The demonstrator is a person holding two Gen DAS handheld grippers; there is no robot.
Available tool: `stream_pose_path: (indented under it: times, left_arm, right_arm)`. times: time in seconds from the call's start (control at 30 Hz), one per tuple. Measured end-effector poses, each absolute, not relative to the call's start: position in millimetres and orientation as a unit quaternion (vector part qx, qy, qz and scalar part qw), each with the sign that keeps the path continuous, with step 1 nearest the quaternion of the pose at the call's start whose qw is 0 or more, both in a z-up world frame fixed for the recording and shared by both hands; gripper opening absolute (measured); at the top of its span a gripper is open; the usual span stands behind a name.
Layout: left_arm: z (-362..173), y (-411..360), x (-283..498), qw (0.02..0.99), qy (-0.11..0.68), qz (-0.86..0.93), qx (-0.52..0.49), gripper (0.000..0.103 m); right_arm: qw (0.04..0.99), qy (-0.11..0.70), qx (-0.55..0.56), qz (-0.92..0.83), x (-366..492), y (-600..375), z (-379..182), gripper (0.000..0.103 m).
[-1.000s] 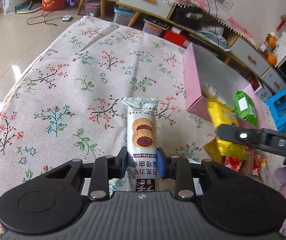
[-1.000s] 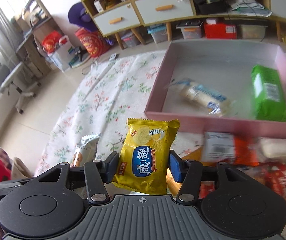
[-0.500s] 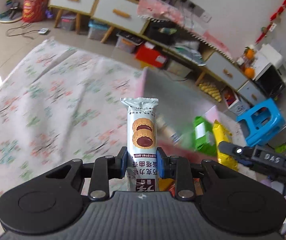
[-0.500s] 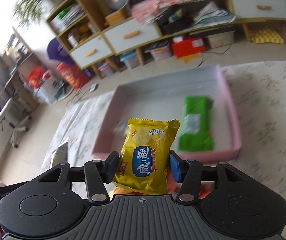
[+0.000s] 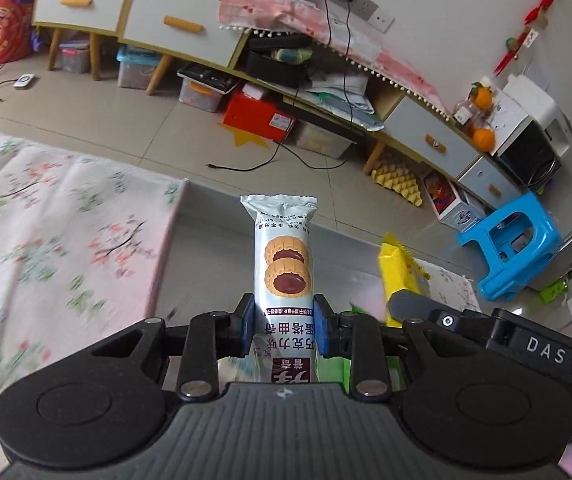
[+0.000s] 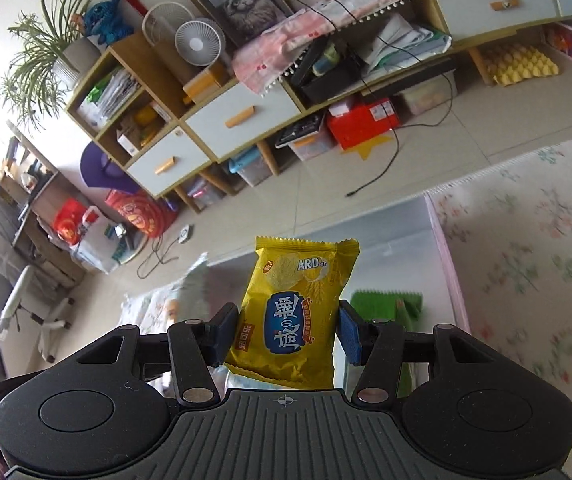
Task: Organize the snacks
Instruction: 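Carry the cookie bar and yellow packet over the pink box, then open both grippers to drop the snacks into the pink box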
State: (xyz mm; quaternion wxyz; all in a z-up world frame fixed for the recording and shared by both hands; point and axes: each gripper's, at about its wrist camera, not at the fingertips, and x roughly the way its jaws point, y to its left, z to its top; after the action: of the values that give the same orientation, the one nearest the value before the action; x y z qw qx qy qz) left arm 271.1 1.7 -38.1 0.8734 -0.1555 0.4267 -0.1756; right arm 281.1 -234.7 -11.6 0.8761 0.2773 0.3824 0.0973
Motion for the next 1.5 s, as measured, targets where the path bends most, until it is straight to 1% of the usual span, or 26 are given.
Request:
stream_pose_path:
  times: [0.23,0.47,0.57,0.87,1.1,1.17,1.2,1.23,1.27,1.3,1.33,1.37,1.43,1.47,1.5]
  left_arm:
    - [-58.9,-4.9,287.8,0.876,0.433,-0.173,-0.127,0.027]
    - [-57.0,4.2,275.2,0.873,0.439,-0.173,-0.12,0.027]
    - [-61.7,6.5,273.6,0.866,0.458,-0.166,-0.114,0.026]
    - [-58.4,-5.0,281.8,0.883,0.44,-0.136,-0.084,0.026]
    - [-64.9,-9.7,291.2,0.885,0.431,-0.157,-0.084,0.027]
    - [-64.5,-8.6,290.4,0.885,0.429,-0.163,-0.081,0.028]
    - [-63.9,-8.9,289.9,0.885,0.429,-0.165,-0.076,0.03]
    - [-63.2,-10.1,288.8,0.886,0.428,-0.166,-0.069,0.03]
    - [-61.9,-11.5,287.2,0.888,0.425,-0.167,-0.063,0.031]
    - [-60.5,-13.1,285.4,0.889,0.422,-0.168,-0.057,0.036]
    - [-58.6,-13.5,283.3,0.891,0.418,-0.17,-0.055,0.039]
    - [-56.1,-13.9,281.3,0.892,0.415,-0.173,-0.055,0.044]
    - [-50.8,-13.7,277.7,0.894,0.411,-0.171,-0.056,0.056]
    - [-47.7,-13.4,275.3,0.896,0.408,-0.167,-0.054,0.066]
    - [-44.8,-13.4,272.4,0.896,0.407,-0.168,-0.053,0.07]
  right_arm:
    - [0.871,0.396,0.272,0.103,317.6,-231.1,-33.6,0.052]
    - [0.872,0.415,0.243,0.088,326.9,-220.5,-54.6,0.052]
    - [0.877,0.418,0.222,0.078,325.3,-216.6,-56.4,0.053]
    - [0.884,0.42,0.197,0.049,327.0,-216.3,-54.7,0.053]
    - [0.888,0.419,0.185,0.045,328.3,-217.2,-53.3,0.053]
    - [0.887,0.42,0.187,0.047,328.4,-217.4,-52.6,0.054]
    - [0.887,0.419,0.189,0.047,327.7,-217.8,-51.5,0.054]
    - [0.886,0.419,0.19,0.048,327.5,-218.0,-50.2,0.055]
    - [0.886,0.419,0.19,0.049,327.0,-217.2,-48.1,0.058]
    - [0.887,0.418,0.192,0.052,326.0,-217.4,-45.6,0.061]
    - [0.887,0.416,0.194,0.054,325.0,-218.3,-43.1,0.07]
    - [0.887,0.414,0.195,0.055,323.8,-218.8,-40.0,0.074]
    - [0.887,0.414,0.195,0.055,321.1,-220.3,-32.8,0.075]
    - [0.888,0.414,0.194,0.052,319.2,-221.0,-29.1,0.075]
    - [0.888,0.415,0.193,0.048,316.0,-222.3,-25.1,0.075]
